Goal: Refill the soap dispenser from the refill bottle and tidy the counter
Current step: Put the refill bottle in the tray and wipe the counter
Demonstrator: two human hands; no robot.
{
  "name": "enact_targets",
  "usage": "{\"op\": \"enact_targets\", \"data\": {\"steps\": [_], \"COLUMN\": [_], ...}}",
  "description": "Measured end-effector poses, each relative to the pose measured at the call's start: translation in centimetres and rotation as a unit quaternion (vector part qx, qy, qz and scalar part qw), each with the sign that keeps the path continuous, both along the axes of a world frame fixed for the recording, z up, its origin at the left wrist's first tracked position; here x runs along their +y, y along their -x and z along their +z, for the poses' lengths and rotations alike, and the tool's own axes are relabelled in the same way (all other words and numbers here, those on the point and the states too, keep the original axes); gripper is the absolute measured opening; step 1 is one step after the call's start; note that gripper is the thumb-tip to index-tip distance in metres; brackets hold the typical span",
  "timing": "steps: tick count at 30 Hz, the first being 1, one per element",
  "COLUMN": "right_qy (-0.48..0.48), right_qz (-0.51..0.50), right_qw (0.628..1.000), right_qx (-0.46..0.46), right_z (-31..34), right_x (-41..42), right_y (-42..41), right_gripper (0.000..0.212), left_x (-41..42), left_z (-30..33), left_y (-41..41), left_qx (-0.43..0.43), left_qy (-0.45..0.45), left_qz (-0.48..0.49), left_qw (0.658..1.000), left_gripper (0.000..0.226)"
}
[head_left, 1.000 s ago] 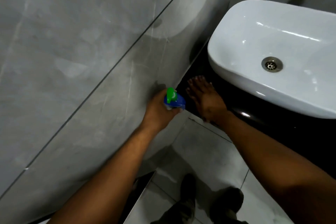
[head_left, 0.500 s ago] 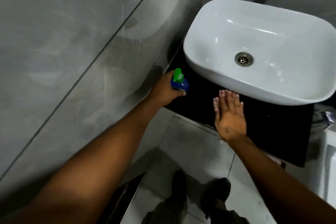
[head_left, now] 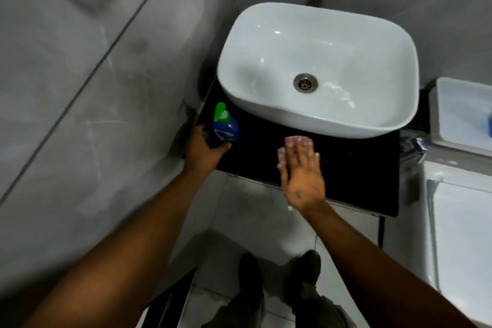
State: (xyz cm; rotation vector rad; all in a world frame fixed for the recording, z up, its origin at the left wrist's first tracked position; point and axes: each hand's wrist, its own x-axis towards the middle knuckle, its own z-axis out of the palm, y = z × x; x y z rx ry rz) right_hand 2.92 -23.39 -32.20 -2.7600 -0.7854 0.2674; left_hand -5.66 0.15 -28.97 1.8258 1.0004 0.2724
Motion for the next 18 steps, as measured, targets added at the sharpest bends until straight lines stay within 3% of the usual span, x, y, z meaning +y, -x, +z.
{"op": "enact_targets", "data": {"steps": [4,6,11,15,18], "right_qy": [0.008,0.002,-0.029,-0.023,-0.048], "right_qz": [0.119,0.082,-0.15,-0.022,-0.062], "right_qw": [0.993,0.996,0.988,0.999,0.996], "right_qx": [-0.02,-0.019,0.01,-0.024,-0.033], "right_z": [-0.8,-0.8,-0.2,-0.6,-0.8], "right_x": [-5.8,-9.5,-10.4,-11.5,-16.2], "right_y": [1.6,-0.3,-7.8,-4.8,-5.4], "right_gripper": [0.062,0.06,0.057,0.062,0.057], "left_x": [-5.2,-7.9,-12.9,-16.8,-20.0], "left_z": [-2.2,-2.9,-3.2,-2.7,-2.9], "left_y": [3.3,3.8,1.3,-3.1,-6.3], "left_qx": [0.056,0.049,0.07,0.068,0.067], "left_qy": [-0.148,-0.19,-0.246,-0.292,-0.311], "left_qz": [-0.013,-0.076,-0.223,-0.34,-0.417], "left_qw": [0.987,0.978,0.941,0.892,0.852], "left_gripper": [0.06,0.059,0.058,0.061,0.062]}}
